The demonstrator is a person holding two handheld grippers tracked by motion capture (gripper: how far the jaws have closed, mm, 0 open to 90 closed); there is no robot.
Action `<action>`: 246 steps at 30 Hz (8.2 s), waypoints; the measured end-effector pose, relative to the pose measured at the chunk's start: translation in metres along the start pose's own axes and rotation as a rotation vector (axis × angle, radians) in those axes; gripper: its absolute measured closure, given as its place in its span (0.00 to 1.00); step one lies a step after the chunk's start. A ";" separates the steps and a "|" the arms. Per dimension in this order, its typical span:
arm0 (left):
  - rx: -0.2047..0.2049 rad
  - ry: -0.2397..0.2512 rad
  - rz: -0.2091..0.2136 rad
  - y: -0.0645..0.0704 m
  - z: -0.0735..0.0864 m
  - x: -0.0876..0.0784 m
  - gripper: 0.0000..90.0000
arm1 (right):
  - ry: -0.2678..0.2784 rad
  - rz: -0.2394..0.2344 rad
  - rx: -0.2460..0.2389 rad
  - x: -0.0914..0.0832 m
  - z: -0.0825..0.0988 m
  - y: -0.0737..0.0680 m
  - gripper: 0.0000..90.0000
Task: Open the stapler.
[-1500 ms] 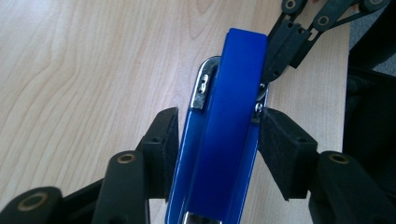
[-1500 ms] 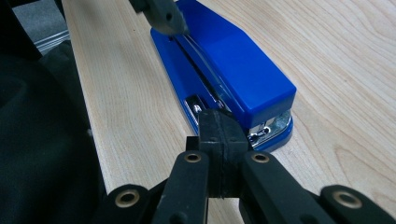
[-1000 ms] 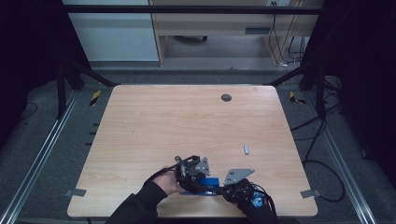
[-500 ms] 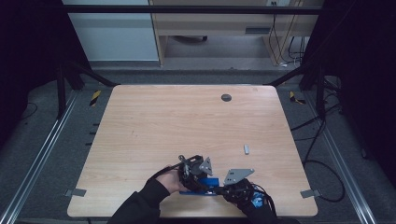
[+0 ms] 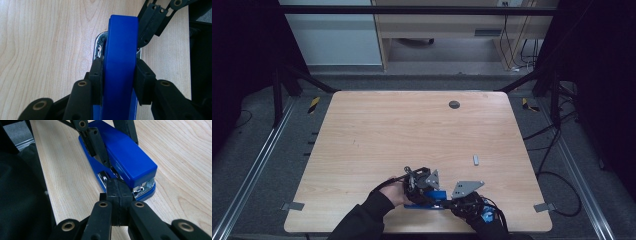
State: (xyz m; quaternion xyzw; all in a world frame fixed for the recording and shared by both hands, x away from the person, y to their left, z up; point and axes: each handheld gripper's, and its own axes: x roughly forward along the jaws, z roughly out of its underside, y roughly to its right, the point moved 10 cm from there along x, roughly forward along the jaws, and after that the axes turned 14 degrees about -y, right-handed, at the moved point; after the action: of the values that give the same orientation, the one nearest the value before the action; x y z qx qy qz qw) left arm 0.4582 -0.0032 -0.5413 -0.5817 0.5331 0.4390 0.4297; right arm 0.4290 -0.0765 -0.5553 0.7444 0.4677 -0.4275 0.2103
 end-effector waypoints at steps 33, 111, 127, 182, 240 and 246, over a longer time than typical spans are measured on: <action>0.041 -0.002 0.012 -0.001 0.000 0.000 0.73 | 0.020 0.037 0.048 0.000 0.001 -0.001 1.00; 0.051 0.080 0.040 -0.002 -0.002 0.001 0.73 | 0.038 0.004 0.108 0.003 -0.001 0.001 1.00; 0.037 0.121 0.043 -0.001 -0.002 0.001 0.74 | 0.040 -0.001 0.107 0.003 -0.001 0.001 1.00; 0.061 0.034 0.043 -0.002 -0.014 -0.001 0.73 | 0.037 0.019 0.126 -0.001 0.002 0.004 1.00; 0.014 0.204 0.033 -0.009 0.003 -0.010 0.73 | 0.068 0.019 0.078 0.006 -0.007 0.007 1.00; 0.008 0.210 0.033 -0.009 0.004 -0.013 0.73 | 0.070 0.011 0.084 0.006 -0.007 0.007 1.00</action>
State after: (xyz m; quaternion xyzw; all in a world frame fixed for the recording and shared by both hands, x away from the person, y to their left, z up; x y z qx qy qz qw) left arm 0.4668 0.0042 -0.5293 -0.6142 0.5863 0.3805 0.3664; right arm 0.4397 -0.0715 -0.5570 0.7698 0.4521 -0.4194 0.1646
